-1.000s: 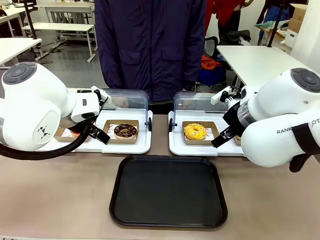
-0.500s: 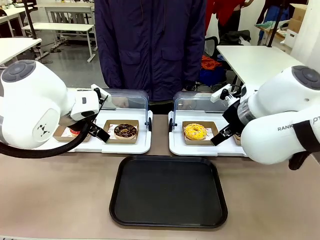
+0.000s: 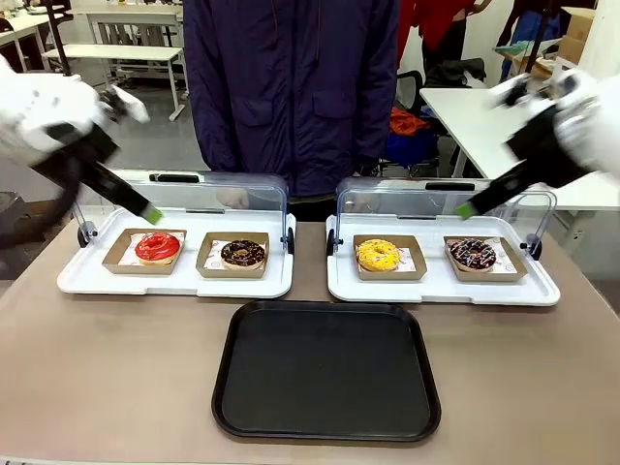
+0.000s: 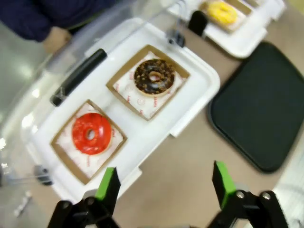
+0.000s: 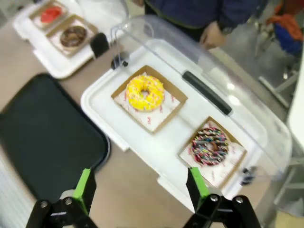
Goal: Move the first donut from the left to the tray.
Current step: Pick up the Paper togo box containing the Donut indicated by the person and place it on the Handle tray.
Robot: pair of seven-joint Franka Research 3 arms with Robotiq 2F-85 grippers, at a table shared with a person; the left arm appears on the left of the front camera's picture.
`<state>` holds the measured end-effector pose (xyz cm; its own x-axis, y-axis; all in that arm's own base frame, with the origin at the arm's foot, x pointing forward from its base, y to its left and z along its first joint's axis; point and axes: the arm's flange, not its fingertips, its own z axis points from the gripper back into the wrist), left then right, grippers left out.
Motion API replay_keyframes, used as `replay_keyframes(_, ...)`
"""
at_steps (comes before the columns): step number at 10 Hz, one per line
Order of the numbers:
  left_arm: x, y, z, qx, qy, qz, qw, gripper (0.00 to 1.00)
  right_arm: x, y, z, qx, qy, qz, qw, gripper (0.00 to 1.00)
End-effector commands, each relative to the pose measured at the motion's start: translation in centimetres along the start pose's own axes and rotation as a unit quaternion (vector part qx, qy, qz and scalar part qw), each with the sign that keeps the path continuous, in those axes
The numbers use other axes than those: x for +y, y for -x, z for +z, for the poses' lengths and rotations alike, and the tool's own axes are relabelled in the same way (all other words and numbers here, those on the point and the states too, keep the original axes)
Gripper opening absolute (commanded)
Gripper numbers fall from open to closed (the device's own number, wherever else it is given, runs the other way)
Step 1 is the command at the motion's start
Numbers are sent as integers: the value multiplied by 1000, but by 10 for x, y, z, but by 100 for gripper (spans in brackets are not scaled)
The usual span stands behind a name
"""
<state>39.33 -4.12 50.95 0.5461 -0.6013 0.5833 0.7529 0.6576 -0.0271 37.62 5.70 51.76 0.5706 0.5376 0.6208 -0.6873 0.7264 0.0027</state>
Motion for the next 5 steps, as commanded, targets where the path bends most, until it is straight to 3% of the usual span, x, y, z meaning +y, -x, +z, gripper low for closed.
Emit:
replay_keyframes(1,42,12,28,-14,70,-67,995,100,-65,34,40,-20,-59,41,997,100)
replay_keyframes(4,120,37,42,-59,147,-150,976,100,-155,69,56,-79,-121,39,989,100)
replay_keyframes(5,141,46,42,-80,158,-178,968,100,-177,79,62,-118,-141,44,982,100)
